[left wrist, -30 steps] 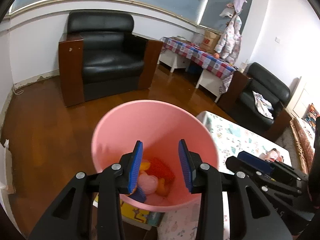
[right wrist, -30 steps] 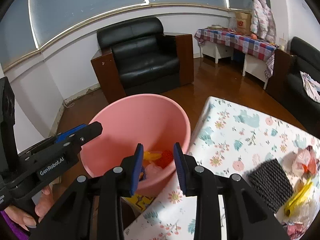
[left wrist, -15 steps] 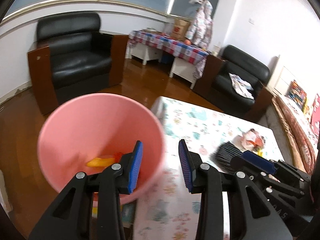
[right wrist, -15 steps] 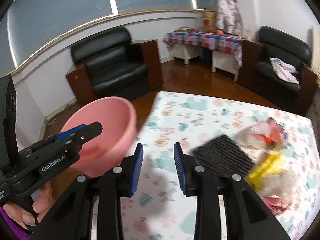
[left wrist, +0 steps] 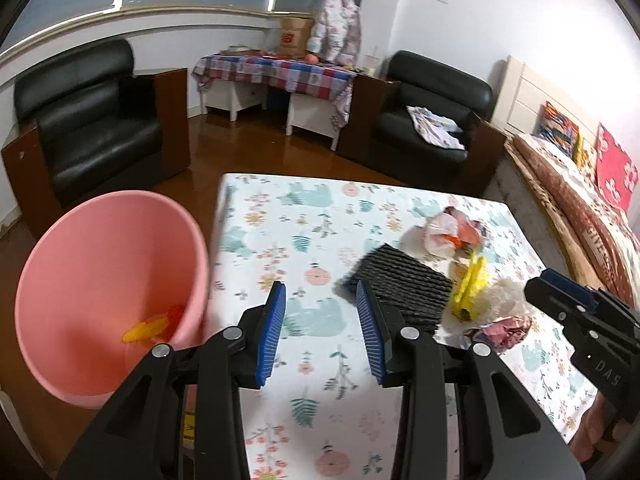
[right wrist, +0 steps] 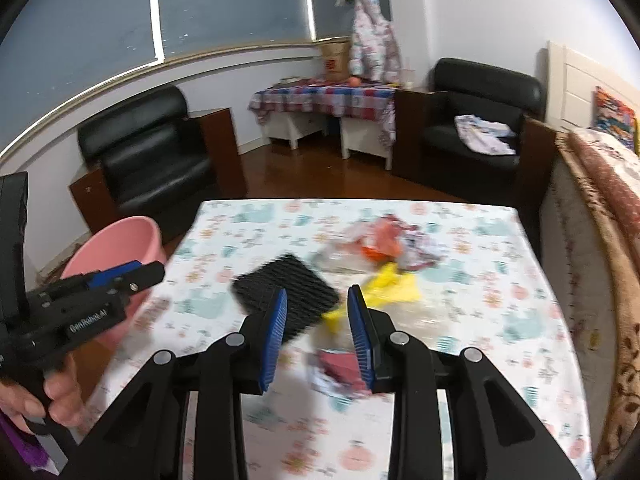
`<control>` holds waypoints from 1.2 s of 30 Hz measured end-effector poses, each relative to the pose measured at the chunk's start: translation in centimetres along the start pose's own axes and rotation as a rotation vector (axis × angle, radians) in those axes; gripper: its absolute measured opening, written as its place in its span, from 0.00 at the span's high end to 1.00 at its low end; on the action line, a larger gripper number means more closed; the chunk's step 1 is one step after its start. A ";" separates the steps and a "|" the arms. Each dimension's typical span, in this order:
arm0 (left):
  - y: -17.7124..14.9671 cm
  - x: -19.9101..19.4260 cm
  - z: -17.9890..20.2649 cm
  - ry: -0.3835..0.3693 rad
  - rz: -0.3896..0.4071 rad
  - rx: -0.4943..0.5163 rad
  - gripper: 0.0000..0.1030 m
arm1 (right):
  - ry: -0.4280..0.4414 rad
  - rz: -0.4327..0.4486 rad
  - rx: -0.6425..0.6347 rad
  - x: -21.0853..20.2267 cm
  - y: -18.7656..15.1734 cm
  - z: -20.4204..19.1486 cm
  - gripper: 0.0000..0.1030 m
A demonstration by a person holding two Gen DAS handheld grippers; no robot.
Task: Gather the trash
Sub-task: 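Move both open tools back toward the table, then grasp the white orange-printed bag with the left tool while the right tool grasps clear bubble wrap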
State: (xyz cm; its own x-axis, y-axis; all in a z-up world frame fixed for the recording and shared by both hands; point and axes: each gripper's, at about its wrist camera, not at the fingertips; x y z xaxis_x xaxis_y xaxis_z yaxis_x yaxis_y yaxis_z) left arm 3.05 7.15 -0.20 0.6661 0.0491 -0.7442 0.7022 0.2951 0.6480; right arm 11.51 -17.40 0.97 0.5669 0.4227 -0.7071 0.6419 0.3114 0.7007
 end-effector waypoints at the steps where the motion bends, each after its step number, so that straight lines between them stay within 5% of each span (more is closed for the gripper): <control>1: 0.0 0.2 0.5 -0.009 -0.005 0.007 0.64 | -0.010 0.002 0.005 -0.2 -0.1 0.3 0.70; 8: 0.8 1.4 3.2 -0.085 -0.031 0.057 0.64 | -0.033 -0.011 0.088 -0.6 -1.2 4.5 0.66; 16: 1.1 3.1 6.4 -0.102 -0.059 0.143 0.64 | 0.044 -0.057 0.195 0.6 -2.6 7.1 0.58; 25: 3.9 4.8 8.4 -0.139 -0.057 0.188 0.64 | 0.134 -0.067 0.193 1.9 -1.5 5.6 0.55; 36: 7.1 10.4 10.9 -0.165 -0.117 0.260 0.64 | 0.046 -0.066 0.136 4.2 -0.6 4.0 0.55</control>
Point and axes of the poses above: each gripper's, at about its wrist camera, not at the fingertips, and x roughly the way its jaws point, z to its right, y to its top, and after that the axes turned 7 degrees about -z, right-handed
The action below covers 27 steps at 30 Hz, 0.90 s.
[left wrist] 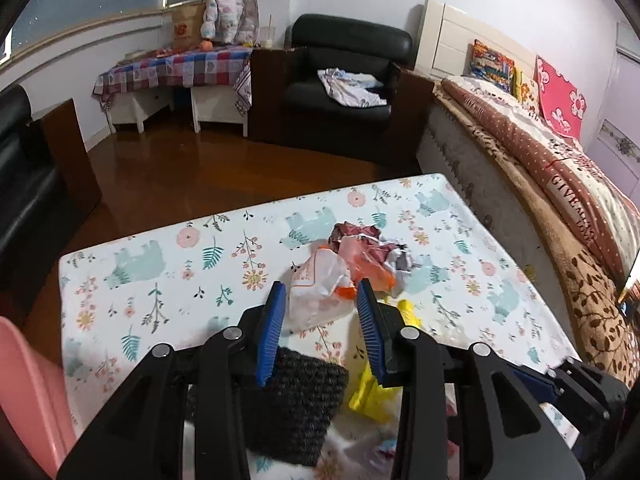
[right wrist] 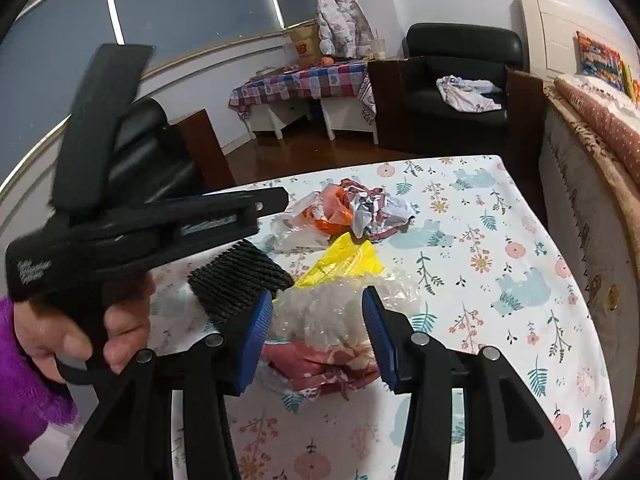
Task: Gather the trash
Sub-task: 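Grasp the white orange-printed bag with the left tool while the right tool grasps clear bubble wrap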
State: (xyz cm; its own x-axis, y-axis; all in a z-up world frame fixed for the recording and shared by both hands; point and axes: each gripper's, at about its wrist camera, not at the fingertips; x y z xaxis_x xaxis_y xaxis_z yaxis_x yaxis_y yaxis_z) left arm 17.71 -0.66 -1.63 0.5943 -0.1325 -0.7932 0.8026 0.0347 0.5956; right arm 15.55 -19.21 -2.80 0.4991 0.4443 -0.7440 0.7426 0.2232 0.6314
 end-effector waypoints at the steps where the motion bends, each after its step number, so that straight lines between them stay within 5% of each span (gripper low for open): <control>1: 0.1 0.5 -0.1 -0.003 -0.007 -0.004 0.64 | -0.005 -0.004 -0.001 0.2 -0.1 0.2 0.55; 11: -0.2 4.6 -0.3 -0.034 -0.051 -0.030 0.64 | 0.010 -0.033 0.063 1.2 -0.8 2.1 0.61; 13: -0.5 4.3 -0.1 -0.035 -0.027 -0.026 0.70 | 0.012 -0.042 0.078 1.2 -1.0 2.5 0.71; 27: -2.7 -1.6 -0.1 0.002 0.049 -0.059 0.75 | 0.062 0.014 0.128 -1.1 -1.3 3.5 0.86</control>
Point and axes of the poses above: each gripper's, at about its wrist camera, not at the fingertips, and x roughly the way its jaws point, z to its right, y to its top, and after that the axes turned 7 degrees about -z, right-handed
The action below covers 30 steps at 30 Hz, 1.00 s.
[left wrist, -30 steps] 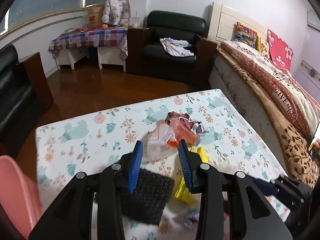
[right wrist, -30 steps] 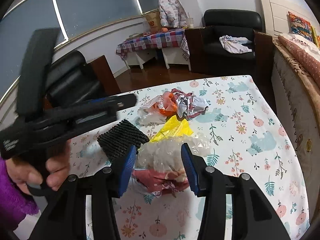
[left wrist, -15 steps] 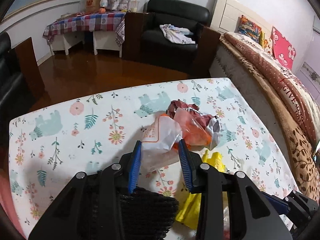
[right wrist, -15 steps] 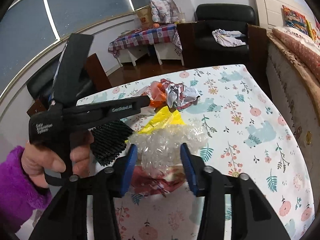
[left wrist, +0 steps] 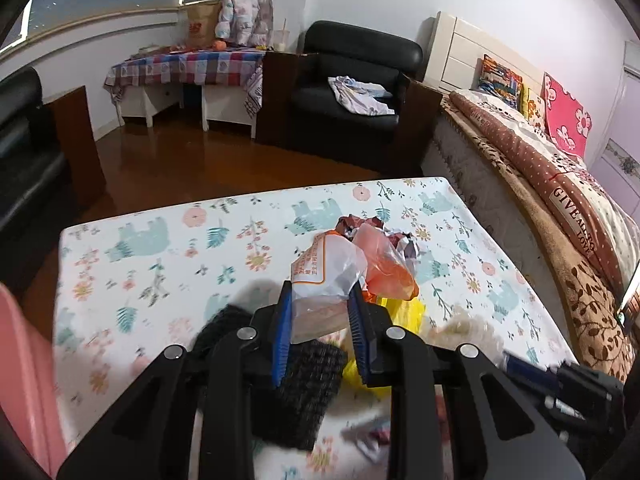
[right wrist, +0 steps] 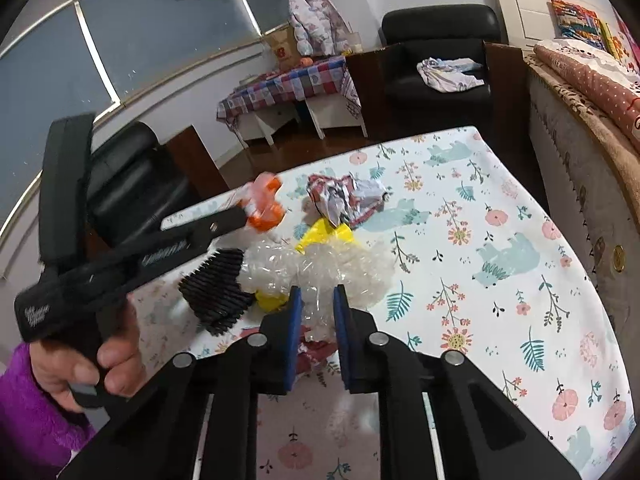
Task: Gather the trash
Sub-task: 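Grasp the white orange-printed bag with the left tool while the right tool grasps clear bubble wrap, then lift the bag and bubble wrap and carry both over the pink bucket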
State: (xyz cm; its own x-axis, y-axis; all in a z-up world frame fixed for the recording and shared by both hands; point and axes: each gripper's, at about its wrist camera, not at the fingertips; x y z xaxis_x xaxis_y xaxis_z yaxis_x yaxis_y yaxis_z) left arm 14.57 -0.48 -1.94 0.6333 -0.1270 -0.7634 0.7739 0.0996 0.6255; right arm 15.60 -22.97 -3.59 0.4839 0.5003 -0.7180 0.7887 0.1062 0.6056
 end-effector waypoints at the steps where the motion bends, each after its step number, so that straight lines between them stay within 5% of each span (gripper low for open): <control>1: -0.2 -0.7 0.0 0.007 0.006 -0.005 0.75 | 0.004 0.007 -0.001 -0.4 0.0 -0.1 0.86; 15: -5.0 -7.6 -1.1 0.106 0.045 -0.086 0.75 | 0.052 0.038 -0.030 -2.8 -0.7 -2.3 0.87; 30: -8.8 -11.7 -1.4 0.139 0.072 -0.141 0.75 | -0.022 0.030 -0.087 -4.2 -2.2 -6.1 0.87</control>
Point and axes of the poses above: each gripper's, at about its wrist camera, not at the fingertips, and x roughly the way its jaws point, z to its right, y to its top, and after that the axes turned 7 degrees about -z, right-handed
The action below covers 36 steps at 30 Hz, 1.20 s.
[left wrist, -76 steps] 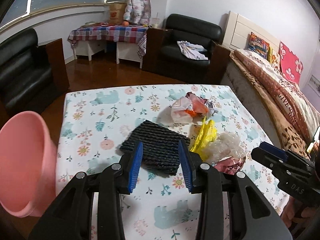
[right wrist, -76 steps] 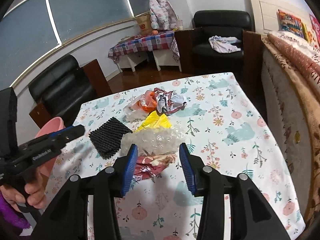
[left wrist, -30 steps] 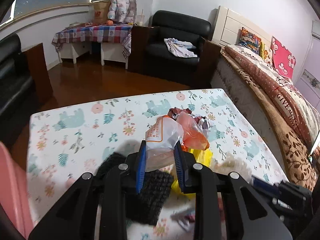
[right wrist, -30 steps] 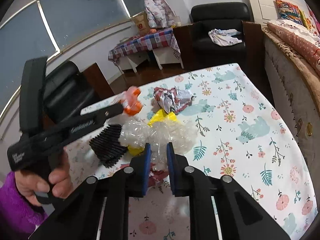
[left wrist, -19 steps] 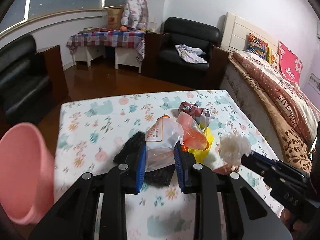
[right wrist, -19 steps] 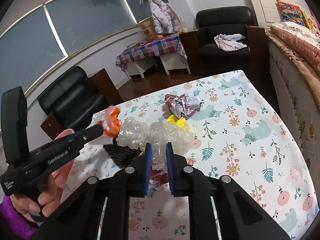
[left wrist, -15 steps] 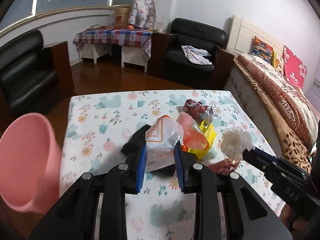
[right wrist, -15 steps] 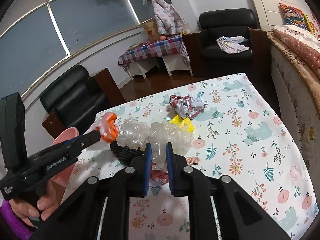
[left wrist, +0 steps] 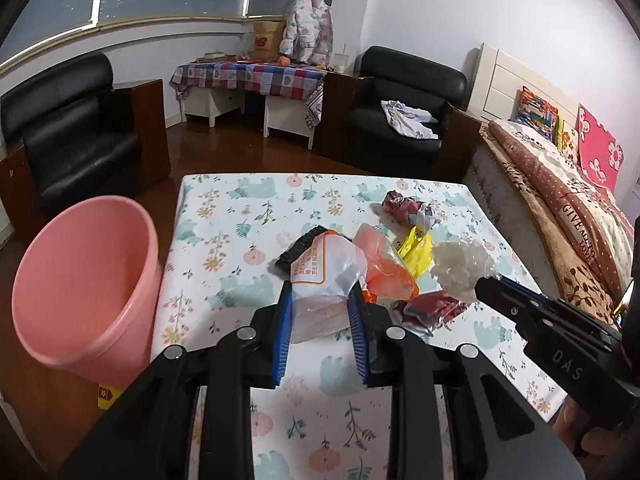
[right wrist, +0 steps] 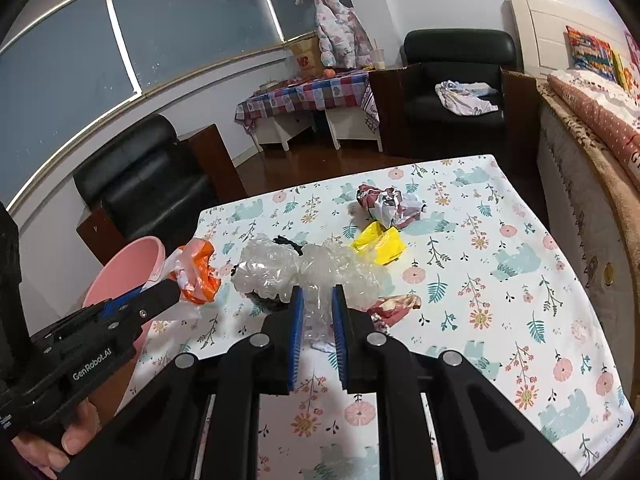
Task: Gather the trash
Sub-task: 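Lift the bag and bubble wrap and carry both over the pink bucket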
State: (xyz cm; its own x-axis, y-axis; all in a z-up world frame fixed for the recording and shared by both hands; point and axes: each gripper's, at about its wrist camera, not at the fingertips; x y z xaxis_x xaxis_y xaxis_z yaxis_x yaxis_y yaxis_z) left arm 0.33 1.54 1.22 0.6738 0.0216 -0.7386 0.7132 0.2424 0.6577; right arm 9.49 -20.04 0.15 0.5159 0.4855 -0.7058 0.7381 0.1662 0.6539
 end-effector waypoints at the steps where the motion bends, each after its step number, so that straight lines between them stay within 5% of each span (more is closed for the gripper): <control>1: -0.2 -0.1 -0.1 -0.002 0.000 -0.004 0.74 | -0.005 -0.001 -0.002 -0.1 -0.1 -0.2 0.87; 15: -1.5 -2.2 0.0 0.020 0.055 0.007 0.74 | -0.025 0.017 -0.019 -1.7 -1.6 -1.5 0.87; 36: -0.1 0.8 -2.5 0.088 0.056 -0.042 0.74 | -0.029 -0.005 -0.045 2.4 0.0 -2.4 0.87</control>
State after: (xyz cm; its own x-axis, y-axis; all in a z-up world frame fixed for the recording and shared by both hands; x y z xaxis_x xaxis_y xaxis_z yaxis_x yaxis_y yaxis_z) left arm 0.30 3.95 0.20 0.6912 0.1213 -0.7124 0.6650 0.2790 0.6927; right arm 9.71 -16.78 -0.87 0.5254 0.4599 -0.7159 0.7204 0.2072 0.6618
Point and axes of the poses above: each gripper's, at about its wrist camera, not at the fingertips, and x roughly the way its jaws point, z to its right, y to its top, and after that the axes turned 7 degrees about -z, right-handed
